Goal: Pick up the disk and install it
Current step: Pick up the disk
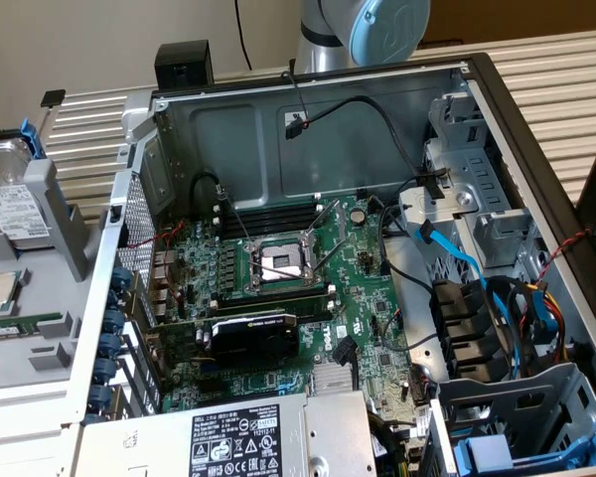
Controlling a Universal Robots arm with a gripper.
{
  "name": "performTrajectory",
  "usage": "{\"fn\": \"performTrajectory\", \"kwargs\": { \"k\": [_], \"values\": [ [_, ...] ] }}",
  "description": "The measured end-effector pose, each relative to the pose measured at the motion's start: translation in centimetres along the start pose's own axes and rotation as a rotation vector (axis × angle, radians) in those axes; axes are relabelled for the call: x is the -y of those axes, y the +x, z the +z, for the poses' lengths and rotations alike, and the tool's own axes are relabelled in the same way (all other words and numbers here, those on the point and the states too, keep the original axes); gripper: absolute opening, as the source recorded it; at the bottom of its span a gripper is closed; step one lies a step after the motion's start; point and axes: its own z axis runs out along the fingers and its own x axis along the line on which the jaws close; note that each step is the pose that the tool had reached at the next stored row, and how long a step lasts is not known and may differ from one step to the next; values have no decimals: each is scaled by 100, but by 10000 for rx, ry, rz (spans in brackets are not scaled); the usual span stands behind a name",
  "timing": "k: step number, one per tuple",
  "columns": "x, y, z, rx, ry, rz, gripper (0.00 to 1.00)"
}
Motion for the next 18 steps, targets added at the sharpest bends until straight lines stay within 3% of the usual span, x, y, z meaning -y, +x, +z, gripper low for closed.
{"fn": "performTrajectory", "kwargs": {
  "k": [18],
  "values": [
    [-24,-10,-118,-131,6,14,38]
  ]
}}
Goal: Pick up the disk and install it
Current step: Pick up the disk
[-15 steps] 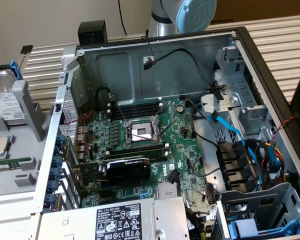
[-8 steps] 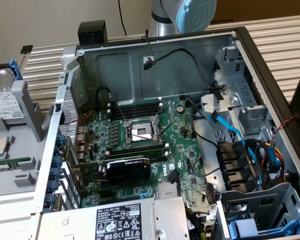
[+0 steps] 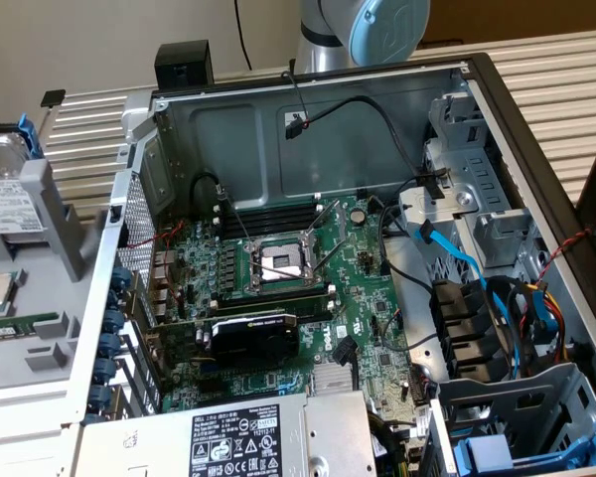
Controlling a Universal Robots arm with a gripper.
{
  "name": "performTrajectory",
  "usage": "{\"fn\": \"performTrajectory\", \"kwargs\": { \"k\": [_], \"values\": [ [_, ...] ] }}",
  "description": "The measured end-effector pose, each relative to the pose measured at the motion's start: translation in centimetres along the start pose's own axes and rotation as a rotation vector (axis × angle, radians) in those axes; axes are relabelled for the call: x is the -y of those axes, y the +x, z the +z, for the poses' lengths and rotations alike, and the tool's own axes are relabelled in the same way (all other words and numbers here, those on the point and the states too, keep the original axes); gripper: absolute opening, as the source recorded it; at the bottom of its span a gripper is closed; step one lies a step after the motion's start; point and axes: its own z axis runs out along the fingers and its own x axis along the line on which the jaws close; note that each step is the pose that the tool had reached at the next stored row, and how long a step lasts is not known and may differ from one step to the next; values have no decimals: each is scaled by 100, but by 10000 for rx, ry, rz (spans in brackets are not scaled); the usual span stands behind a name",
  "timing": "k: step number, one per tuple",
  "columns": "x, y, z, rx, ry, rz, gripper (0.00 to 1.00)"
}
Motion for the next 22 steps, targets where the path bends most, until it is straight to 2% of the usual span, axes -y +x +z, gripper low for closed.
{"fn": "performTrajectory", "kwargs": {
  "k": [13,20,22],
  "values": [
    [-25,1,-6,-6,-3,3,38],
    [-44,0,-7,-55,0,10,38],
    [-51,-1,-7,-121,13,18,38]
  ]
}}
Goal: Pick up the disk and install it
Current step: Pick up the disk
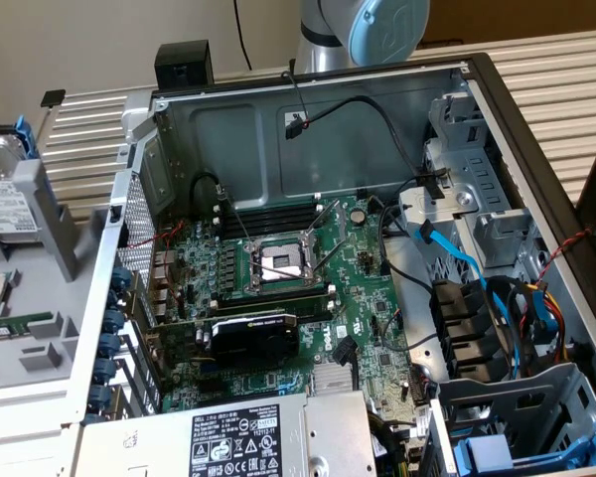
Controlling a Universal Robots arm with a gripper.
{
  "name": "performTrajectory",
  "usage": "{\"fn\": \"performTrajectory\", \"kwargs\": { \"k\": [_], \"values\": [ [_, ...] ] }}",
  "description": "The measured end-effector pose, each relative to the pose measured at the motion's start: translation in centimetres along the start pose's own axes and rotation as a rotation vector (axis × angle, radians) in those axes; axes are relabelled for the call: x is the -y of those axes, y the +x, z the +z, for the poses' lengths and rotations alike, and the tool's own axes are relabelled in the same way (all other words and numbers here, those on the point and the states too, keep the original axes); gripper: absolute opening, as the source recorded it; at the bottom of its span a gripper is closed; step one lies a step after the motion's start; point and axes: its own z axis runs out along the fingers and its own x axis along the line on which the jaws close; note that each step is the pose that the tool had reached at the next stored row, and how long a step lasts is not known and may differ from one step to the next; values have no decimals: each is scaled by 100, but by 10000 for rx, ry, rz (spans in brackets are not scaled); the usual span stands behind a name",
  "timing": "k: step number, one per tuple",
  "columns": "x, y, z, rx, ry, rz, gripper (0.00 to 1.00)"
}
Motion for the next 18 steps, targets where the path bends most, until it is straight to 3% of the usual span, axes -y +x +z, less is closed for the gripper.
{"fn": "performTrajectory", "kwargs": {
  "k": [1,3,6,7,12,18],
  "values": [
    [-6,0,1,-58,28,5,38],
    [-15,-1,2,-181,174,11,38],
    [-25,-1,3,-339,572,10,38],
    [-27,-1,4,-380,643,12,38],
    [-37,0,5,-427,764,15,38],
    [-51,0,9,-426,788,17,38]
  ]
}}
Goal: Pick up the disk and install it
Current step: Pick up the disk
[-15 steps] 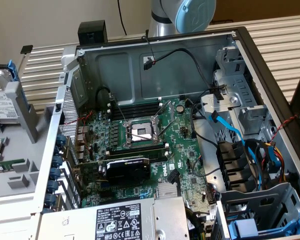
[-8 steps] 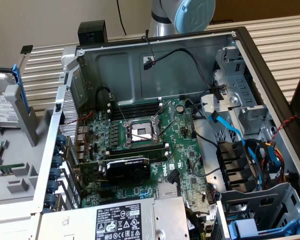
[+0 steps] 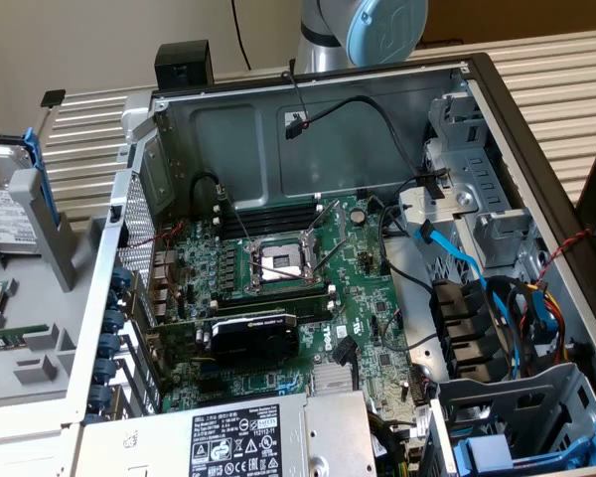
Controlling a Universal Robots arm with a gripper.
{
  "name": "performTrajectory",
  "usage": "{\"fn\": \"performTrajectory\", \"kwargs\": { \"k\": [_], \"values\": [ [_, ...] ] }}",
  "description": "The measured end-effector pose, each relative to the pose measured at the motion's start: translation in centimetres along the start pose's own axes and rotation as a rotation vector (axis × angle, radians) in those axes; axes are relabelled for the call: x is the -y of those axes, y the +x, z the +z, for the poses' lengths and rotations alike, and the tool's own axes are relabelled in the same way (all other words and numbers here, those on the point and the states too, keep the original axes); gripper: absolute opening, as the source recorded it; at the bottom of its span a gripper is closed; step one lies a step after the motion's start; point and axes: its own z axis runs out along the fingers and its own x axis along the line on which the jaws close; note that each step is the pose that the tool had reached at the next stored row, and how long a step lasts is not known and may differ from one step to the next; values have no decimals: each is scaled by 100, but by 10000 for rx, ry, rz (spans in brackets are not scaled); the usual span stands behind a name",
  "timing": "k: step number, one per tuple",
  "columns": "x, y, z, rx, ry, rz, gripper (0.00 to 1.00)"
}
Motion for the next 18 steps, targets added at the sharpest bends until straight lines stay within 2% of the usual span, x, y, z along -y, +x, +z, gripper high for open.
{"fn": "performTrajectory", "kwargs": {
  "k": [12,18],
  "values": [
    [-49,3,-1,-1,-4,-1,37],
    [-55,3,-1,1,21,0,37]
  ]
}}
